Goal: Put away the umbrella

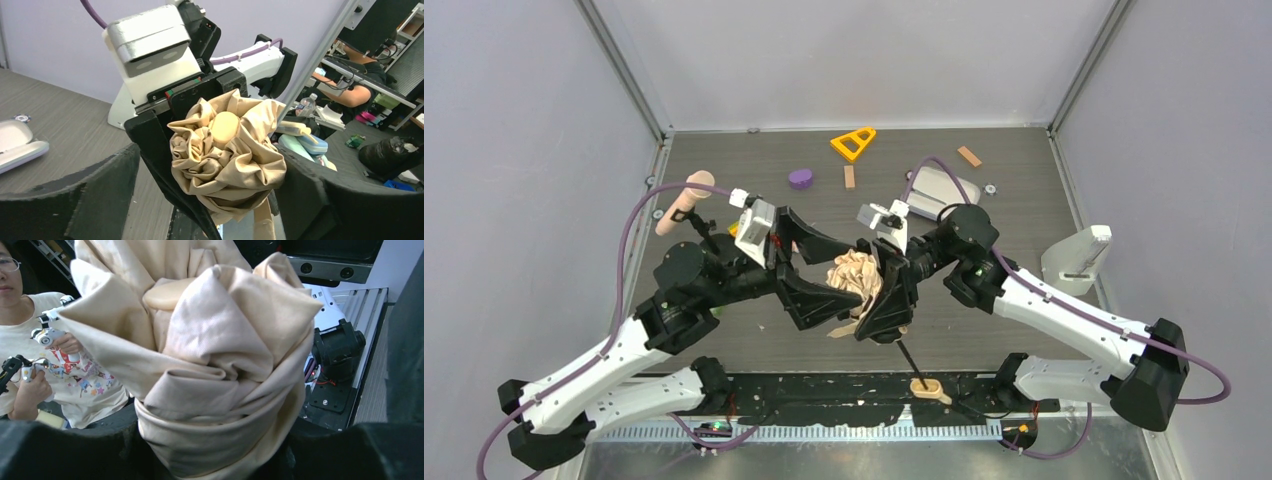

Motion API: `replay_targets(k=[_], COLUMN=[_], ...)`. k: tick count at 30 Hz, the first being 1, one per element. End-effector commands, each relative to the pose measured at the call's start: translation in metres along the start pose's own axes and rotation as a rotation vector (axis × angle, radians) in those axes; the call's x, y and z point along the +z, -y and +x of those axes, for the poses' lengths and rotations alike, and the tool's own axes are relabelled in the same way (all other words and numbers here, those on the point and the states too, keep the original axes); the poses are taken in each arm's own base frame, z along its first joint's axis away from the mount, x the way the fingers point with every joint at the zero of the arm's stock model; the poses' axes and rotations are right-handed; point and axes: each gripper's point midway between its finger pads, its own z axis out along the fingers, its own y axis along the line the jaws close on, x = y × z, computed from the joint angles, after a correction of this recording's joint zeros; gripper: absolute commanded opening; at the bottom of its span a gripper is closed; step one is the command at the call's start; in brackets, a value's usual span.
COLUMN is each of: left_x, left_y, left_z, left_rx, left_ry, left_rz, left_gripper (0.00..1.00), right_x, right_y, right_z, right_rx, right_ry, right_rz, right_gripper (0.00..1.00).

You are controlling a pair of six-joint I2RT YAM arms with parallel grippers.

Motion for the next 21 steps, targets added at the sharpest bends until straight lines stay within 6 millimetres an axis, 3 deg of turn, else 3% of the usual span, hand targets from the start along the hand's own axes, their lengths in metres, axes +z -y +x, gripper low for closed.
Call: replay_targets(k=[1,6,10,15,21], left_x=[0.007,0.008,0.005,-0.006,-0.021], left_y=[0.021,0.023,0.021,0.007,-0.009], left_z=[-0.008,0.003,0.014,0.019,0.018], left_rx=[-0.011,-0.038,-0.053,-0.032,-0.015], left_ry=[0.04,0.022,0.004,0.031,0.077], left_rz=[0.131,0.167,0.162,0.082,-0.039], left_gripper=[0.83,0.34,0.03,0.0,0.0], right_x=[0.004,0.002,-0.007,-0.026,-0.043], right_y=[-0.008,0.0,0.02,0.055,0.1], right_z=[-0.011,-0.006,-0.005,-0.005,0.007], right_rx=[-0.059,-0.039,0.002,0.07,0.124], right_ry=[0.002,-0.009,0.018,0.089,0.142], right_rz=[-0.018,0.011,0.092,0.248,0.456], right_gripper=[0.06,0.06,0.06,0.1,0.34])
